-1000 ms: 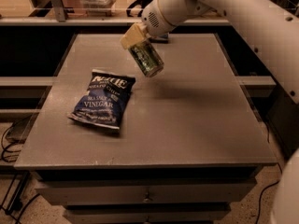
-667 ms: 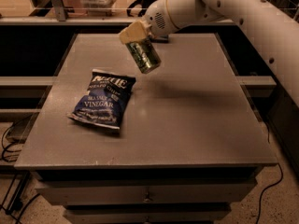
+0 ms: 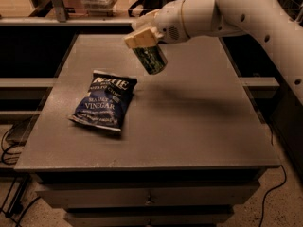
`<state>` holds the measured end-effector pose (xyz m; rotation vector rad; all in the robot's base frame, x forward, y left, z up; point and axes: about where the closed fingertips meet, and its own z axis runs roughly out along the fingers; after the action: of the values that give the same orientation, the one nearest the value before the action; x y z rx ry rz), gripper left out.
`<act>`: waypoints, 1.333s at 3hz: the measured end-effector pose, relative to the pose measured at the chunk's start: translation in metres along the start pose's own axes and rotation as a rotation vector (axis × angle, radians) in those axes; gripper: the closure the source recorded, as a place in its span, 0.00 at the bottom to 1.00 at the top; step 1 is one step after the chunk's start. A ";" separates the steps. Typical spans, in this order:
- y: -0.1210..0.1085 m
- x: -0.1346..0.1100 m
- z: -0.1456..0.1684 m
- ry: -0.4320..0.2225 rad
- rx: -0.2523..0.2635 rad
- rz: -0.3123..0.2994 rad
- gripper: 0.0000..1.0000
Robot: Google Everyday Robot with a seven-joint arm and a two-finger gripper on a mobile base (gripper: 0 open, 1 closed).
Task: Place green can upright
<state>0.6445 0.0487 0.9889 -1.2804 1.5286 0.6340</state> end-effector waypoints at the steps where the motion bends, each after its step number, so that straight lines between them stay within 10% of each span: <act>1: 0.005 0.006 -0.008 0.009 -0.007 -0.085 1.00; 4: 0.015 0.010 -0.010 -0.044 -0.029 -0.176 1.00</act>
Offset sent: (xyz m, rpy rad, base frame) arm -0.0072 0.0016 0.0016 -0.1321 -0.0868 0.0763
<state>0.6278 0.0401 0.9810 -1.3962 1.3582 0.5680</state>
